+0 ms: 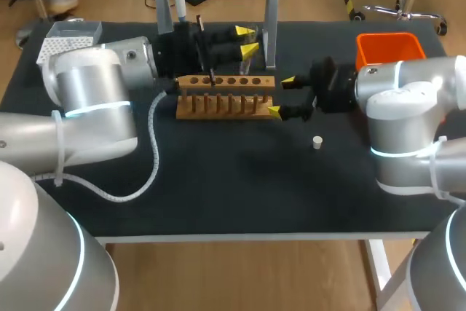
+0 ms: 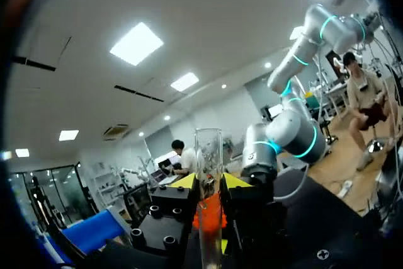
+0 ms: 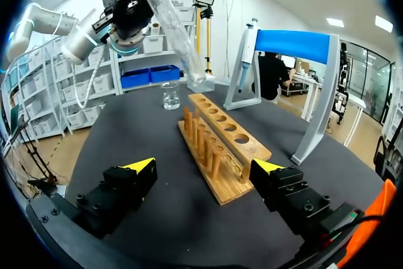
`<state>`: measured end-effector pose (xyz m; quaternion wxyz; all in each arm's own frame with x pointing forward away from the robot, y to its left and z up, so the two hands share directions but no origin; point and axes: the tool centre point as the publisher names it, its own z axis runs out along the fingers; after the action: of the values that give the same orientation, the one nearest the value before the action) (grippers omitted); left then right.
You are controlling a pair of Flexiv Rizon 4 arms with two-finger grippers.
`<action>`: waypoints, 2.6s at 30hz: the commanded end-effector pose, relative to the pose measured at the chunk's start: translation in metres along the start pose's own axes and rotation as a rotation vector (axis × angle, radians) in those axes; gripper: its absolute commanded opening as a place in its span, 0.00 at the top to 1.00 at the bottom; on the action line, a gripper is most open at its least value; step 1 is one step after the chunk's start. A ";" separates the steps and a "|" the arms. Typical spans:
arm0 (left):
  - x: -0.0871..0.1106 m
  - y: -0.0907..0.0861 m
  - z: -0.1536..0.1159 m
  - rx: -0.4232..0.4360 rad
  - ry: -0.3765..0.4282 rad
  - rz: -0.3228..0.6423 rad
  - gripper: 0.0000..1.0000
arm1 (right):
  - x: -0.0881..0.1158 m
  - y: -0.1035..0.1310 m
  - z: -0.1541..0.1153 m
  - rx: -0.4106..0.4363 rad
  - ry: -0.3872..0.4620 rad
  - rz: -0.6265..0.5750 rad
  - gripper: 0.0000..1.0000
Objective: Invert the test tube, pick up the pipette, mount the tip to pipette, aspirate from beaker and dispense into the tube, eject the tip, return the pipette, and cap with the stopper.
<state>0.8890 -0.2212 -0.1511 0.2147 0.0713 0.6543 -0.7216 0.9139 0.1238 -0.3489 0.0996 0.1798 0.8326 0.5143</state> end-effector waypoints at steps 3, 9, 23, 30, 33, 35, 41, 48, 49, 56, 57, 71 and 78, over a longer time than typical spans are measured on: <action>-0.010 0.000 -0.001 -0.050 0.005 -0.127 1.00 | 0.000 0.000 -0.001 0.002 0.002 0.000 0.00; -0.017 0.007 -0.001 -0.098 0.010 -0.216 1.00 | 0.000 0.000 -0.001 0.002 0.002 0.000 0.00; -0.037 0.037 -0.005 -0.084 -0.025 -0.311 1.00 | 0.000 0.000 -0.001 0.002 0.002 0.000 0.00; -0.053 0.047 -0.010 -0.095 -0.012 -0.356 1.00 | 0.000 0.000 -0.001 0.002 0.002 0.000 0.00; -0.059 0.051 -0.011 -0.103 -0.004 -0.357 1.00 | 0.000 0.000 -0.001 0.002 0.002 0.000 0.00; -0.063 0.053 -0.012 -0.101 -0.002 -0.357 1.00 | 0.000 0.000 -0.001 0.002 0.002 0.000 0.00; -0.072 0.064 -0.014 -0.083 -0.011 -0.346 1.00 | 0.000 0.000 -0.001 0.002 0.002 0.000 0.00; -0.077 0.075 -0.014 -0.064 -0.022 -0.342 1.00 | 0.000 0.000 -0.001 0.002 0.002 0.000 0.00; -0.077 0.076 -0.013 -0.058 -0.025 -0.343 1.00 | 0.000 0.000 -0.001 0.002 0.002 0.000 0.00; -0.077 0.084 -0.010 -0.045 -0.025 -0.346 1.00 | 0.000 0.000 -0.001 0.002 0.002 0.000 0.00; -0.076 0.085 -0.009 -0.045 -0.025 -0.347 1.00 | 0.000 0.000 -0.001 0.002 0.002 0.000 0.00; -0.070 0.094 -0.014 -0.045 -0.039 -0.353 1.00 | 0.000 0.000 -0.001 0.002 0.002 0.000 0.00; -0.067 0.099 -0.017 -0.051 -0.041 -0.356 1.00 | 0.000 0.000 -0.001 0.002 0.002 0.000 0.00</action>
<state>0.9866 -0.1951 -0.2153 0.0982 -0.0656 0.6703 -0.7327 0.9138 0.1240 -0.3488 0.0997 0.1799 0.8327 0.5140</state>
